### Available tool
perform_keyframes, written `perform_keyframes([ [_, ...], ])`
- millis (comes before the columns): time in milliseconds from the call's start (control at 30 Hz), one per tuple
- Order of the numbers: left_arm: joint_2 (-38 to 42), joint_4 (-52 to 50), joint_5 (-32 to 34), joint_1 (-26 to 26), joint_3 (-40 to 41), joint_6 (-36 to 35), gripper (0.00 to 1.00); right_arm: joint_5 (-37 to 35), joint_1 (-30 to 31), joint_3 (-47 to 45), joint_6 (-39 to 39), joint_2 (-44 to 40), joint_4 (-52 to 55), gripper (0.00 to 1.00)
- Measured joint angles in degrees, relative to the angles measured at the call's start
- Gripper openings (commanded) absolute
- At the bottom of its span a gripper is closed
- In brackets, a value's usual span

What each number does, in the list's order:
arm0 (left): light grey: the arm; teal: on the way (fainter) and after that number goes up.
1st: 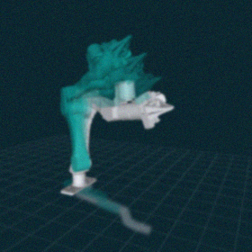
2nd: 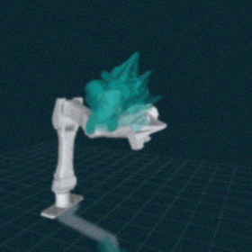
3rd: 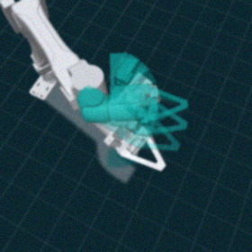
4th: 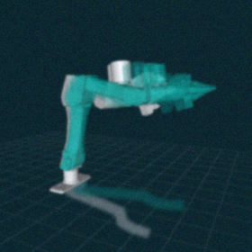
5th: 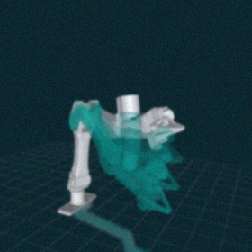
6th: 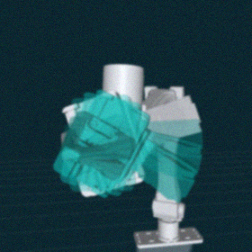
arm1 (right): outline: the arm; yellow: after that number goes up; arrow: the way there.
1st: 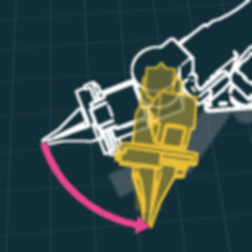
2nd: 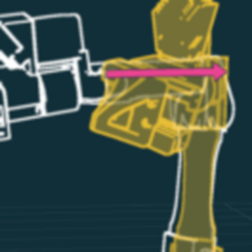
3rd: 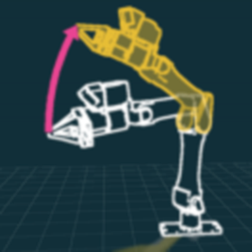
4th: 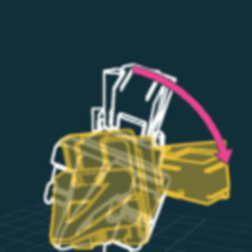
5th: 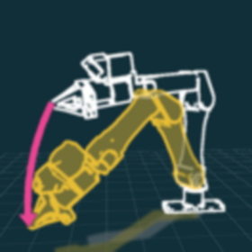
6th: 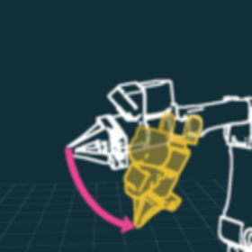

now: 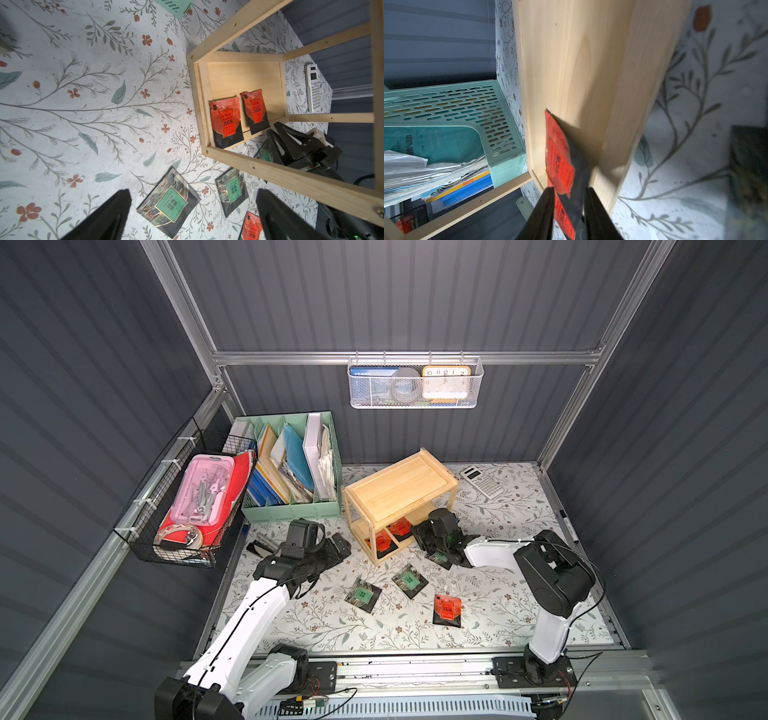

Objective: Place the tea bags on the shelf by color
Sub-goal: Place the tea bag on the shelf.

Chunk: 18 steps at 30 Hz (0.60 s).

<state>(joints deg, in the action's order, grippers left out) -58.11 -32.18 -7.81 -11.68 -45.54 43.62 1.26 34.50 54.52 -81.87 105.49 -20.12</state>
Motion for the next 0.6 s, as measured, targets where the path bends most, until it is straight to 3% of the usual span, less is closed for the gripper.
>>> perform_keyframes([
  [300, 4.48, 0.81, -1.05, 0.00, 2.99, 1.53, 1.00, -0.37, 0.00, -5.51, 1.44, -7.89, 3.06, 0.32],
  [600, 10.40, 3.06, -4.48, 0.00, 6.97, 5.64, 1.00, 0.57, 0.00, -8.02, 6.64, -16.81, 12.92, 0.34],
])
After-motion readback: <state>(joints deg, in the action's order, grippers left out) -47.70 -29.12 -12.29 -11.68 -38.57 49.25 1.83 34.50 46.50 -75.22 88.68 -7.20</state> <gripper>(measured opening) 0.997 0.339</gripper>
